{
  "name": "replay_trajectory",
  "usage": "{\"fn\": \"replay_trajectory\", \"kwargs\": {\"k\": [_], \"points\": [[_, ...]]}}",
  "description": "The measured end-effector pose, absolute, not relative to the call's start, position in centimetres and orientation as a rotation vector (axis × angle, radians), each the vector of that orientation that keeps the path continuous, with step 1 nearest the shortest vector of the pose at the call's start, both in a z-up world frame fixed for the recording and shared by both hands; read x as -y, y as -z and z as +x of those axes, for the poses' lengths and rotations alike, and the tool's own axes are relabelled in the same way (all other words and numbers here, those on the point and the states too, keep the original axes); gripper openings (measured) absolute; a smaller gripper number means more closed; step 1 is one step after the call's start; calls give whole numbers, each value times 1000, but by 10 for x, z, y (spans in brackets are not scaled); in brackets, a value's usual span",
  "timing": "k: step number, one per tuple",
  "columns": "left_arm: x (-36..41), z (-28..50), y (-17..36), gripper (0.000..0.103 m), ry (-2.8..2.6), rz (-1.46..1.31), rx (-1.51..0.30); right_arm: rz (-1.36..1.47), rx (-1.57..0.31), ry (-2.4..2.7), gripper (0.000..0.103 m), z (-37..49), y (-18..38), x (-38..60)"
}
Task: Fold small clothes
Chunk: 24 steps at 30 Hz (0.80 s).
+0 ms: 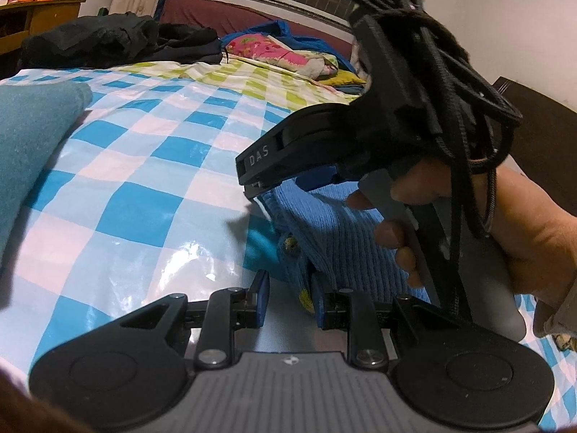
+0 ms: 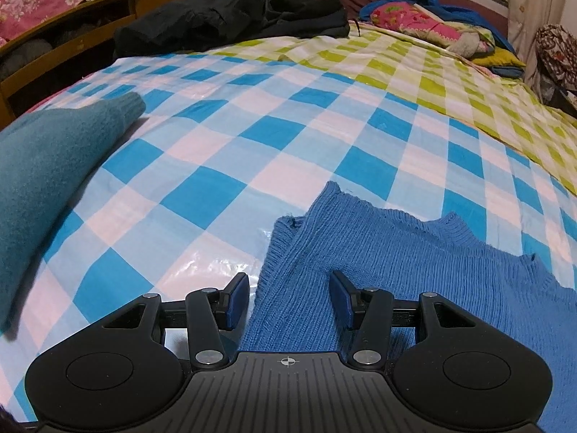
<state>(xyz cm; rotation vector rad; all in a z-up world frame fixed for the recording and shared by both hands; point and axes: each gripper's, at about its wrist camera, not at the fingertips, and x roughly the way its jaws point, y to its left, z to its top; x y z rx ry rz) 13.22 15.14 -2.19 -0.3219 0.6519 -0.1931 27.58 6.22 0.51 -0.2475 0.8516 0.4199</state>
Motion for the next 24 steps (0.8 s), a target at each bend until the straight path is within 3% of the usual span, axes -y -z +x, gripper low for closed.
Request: {"fn": "replay_trajectory", "kwargs": {"k": [7,17,21,24], "points": [[-149,128,15,31,176,-269,-608,-71,-847,-442,48,268,-20,-35],[-117,106,-5,31,178,-96,-463,195,-724,-302,48,225,-46,118],[-86,96,-12,41,244,-20,-421,319,-689,-218,50,205,-42,186],[-50,91,-9,43,310,70,-420,406,-672,-167,51,192,-34,231]]}}
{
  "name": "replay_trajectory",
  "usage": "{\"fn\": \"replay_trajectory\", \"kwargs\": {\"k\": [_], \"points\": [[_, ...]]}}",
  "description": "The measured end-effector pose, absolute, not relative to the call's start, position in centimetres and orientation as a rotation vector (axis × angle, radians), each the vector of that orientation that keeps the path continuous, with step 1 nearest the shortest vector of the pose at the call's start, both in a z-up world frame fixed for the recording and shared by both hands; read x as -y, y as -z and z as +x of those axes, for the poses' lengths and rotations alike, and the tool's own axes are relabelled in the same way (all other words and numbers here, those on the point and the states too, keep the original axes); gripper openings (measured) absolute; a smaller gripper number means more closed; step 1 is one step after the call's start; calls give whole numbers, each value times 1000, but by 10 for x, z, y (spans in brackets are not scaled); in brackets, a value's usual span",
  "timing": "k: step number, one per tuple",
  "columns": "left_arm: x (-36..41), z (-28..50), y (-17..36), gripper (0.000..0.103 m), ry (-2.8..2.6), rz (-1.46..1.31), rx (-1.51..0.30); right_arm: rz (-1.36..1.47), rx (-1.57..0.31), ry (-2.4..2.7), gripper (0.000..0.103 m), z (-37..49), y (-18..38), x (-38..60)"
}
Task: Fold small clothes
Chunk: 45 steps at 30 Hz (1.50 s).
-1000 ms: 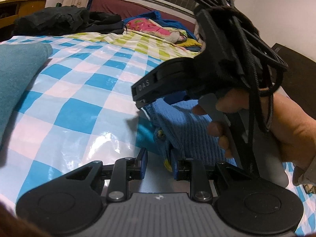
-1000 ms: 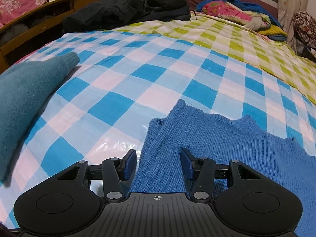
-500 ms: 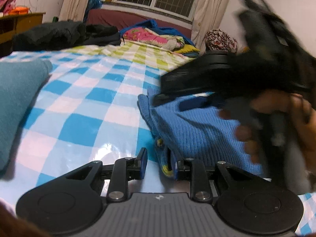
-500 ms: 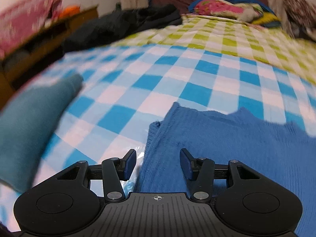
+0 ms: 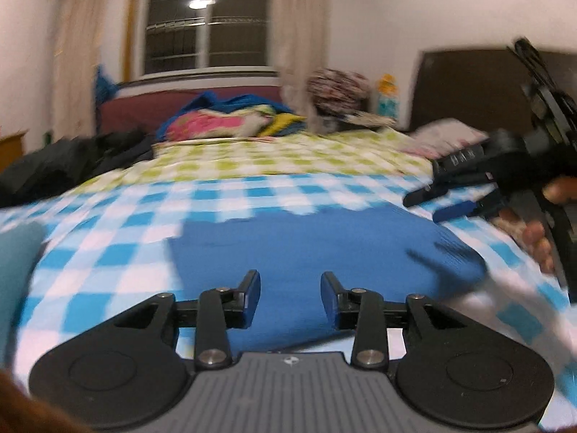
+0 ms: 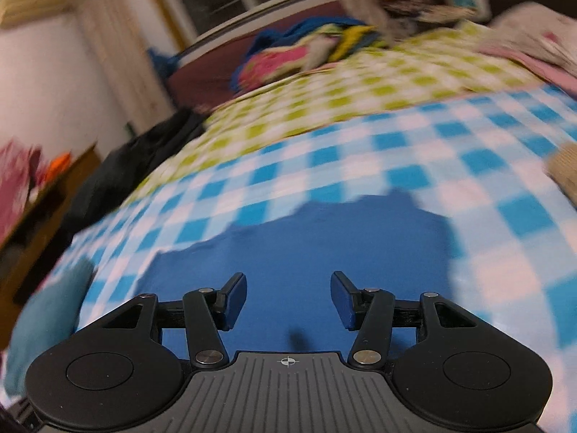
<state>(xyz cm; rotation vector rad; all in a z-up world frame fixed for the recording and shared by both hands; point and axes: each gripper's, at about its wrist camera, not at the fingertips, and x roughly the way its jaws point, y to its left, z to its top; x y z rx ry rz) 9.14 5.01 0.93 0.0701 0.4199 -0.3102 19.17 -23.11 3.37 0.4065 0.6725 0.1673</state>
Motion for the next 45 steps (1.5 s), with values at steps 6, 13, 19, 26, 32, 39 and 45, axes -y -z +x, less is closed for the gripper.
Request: {"fn": "replay_trajectory", "kwargs": {"k": [6,13,19,26,32,39,45], "points": [[31,86,9,47,449,317,-420,601,-689,-131,52,182,-1,298],[108,91,31,51,495,569,-389,821,-711,-186,54,178,29,347],[144,102,35,51,491,656,-366,961,-722,-256,54,186,40,365],[162,117,35,49,437,659,-342,947,-740,-284,57,212,48,360],[145,120,18,22,466,487,-374,961,-749,-311,58,230,51,360],[115,128,-14,17,495,289,-398,1019,-762,-334,61,228,54,359],[101,136,-25,16,513,203,-422,1165,-761,-340,73,220,59,368]]}}
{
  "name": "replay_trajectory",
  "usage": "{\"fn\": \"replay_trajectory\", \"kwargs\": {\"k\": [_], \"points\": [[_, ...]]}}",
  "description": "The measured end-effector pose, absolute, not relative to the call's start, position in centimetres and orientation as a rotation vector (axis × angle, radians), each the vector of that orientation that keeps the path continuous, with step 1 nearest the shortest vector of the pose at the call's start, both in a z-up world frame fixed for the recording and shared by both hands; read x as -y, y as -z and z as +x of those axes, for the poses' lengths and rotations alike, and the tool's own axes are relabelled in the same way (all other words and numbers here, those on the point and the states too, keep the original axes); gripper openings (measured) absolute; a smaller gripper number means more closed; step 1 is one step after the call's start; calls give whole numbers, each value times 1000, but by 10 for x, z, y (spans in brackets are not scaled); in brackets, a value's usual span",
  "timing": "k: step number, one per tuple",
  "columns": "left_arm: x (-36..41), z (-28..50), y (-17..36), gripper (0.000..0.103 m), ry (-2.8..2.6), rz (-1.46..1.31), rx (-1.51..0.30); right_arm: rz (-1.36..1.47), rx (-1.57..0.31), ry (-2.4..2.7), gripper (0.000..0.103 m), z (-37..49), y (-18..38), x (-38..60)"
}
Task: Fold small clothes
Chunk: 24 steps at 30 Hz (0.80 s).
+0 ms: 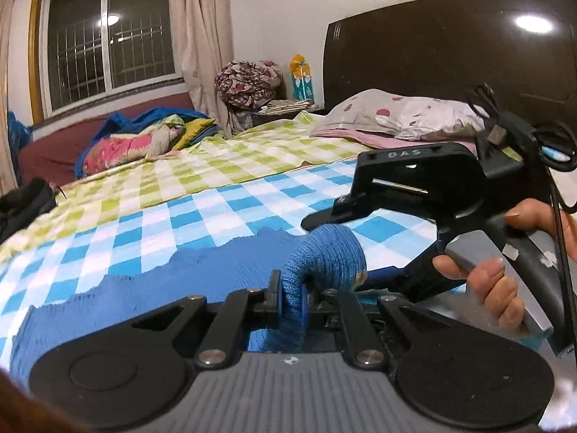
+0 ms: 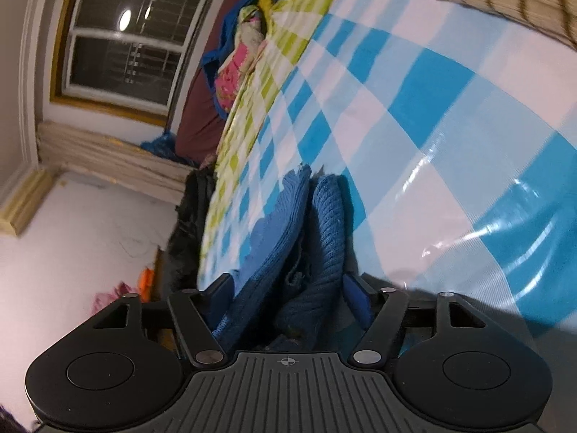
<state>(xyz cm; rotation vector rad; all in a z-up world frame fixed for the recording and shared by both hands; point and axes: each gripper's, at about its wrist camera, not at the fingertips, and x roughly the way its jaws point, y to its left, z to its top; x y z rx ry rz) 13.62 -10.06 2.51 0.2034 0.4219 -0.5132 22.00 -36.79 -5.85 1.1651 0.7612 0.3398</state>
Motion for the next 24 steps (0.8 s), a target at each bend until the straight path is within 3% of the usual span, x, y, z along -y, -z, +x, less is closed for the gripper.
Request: {"fn": "replay_trajectory", "kwargs": {"k": [10,12,14,15,20,24], "points": [[101,132,-24,16,543,192,-430,1168,-774,-319,80,247,56,348],[100,130,-24,16,549,182,-434,1159,-761,-285,69,241,56,349],[100,130,-23,16,559,171,-440,1183,-760,-274,36,237,62,353],[101,130,-22,16,567,167,-444,1199,-765,-272,29,235,66,355],[105,122,-22,15,605,144,-450,1190,-737,-252,20,227,61,356],[104,117,-28,15,650,88,-451,1152,-654,-262,19,213,36,358]]}}
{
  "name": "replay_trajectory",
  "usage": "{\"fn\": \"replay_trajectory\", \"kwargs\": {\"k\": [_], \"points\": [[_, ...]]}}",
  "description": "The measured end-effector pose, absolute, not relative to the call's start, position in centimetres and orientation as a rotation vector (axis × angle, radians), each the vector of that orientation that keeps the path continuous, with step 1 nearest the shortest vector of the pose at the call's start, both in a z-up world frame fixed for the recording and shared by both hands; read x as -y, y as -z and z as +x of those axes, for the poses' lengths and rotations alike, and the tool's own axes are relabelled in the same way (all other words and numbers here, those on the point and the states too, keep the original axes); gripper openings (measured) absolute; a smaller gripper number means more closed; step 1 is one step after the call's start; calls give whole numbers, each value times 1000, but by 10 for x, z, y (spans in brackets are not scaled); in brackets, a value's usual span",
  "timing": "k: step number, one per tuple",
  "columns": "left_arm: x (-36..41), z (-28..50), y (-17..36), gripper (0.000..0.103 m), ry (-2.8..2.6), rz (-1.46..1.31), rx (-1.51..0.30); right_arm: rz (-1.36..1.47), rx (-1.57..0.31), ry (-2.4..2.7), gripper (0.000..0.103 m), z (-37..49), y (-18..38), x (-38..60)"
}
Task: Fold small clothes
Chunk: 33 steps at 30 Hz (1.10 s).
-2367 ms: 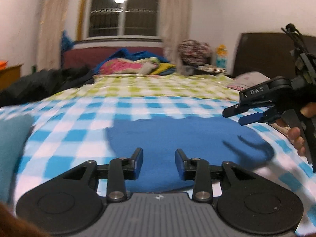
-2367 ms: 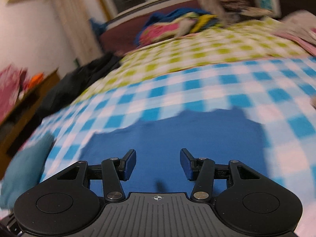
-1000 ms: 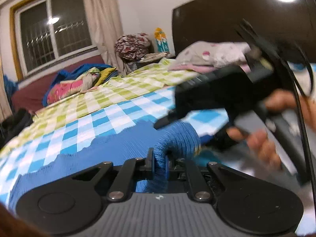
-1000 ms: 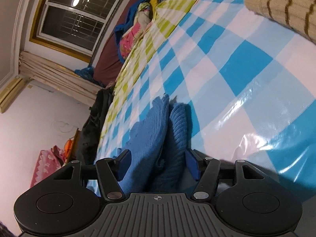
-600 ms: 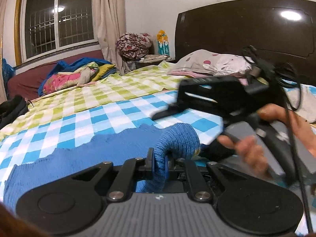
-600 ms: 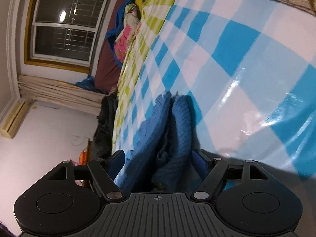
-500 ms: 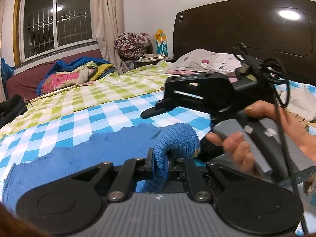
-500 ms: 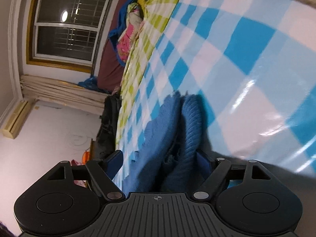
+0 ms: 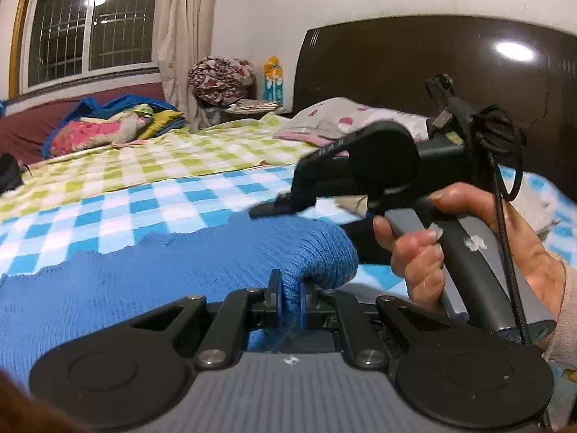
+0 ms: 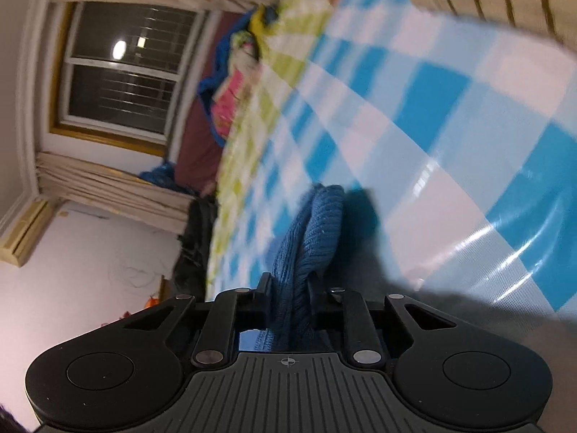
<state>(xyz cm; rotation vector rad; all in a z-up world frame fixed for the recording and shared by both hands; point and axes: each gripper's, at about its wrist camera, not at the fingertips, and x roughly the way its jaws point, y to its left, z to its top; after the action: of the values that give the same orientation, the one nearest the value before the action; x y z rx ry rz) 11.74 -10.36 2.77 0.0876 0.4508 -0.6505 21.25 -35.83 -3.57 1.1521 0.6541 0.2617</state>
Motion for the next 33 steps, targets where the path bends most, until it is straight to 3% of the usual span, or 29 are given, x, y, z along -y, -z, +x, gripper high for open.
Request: {"fn": "replay_trajectory", "kwargs": {"k": [6,15,21,30,33], "points": [[84,110,-38,15,653,-4,-428,1039,-603,-299,18,205,-8,336],[-17,107,-58,15,505,-190,-409,851,-614,-453,18,232,-58,238],[-83,116,-36,15,355,-259,-481,728,-723,-499,18,259,-43,156],[-123,117,1,16,284,-243,-604,478,-893,-556,18,269,6,71],[-132,108,1,16,274,-233,-612,475,-902,-597,23,269,5,67]]}}
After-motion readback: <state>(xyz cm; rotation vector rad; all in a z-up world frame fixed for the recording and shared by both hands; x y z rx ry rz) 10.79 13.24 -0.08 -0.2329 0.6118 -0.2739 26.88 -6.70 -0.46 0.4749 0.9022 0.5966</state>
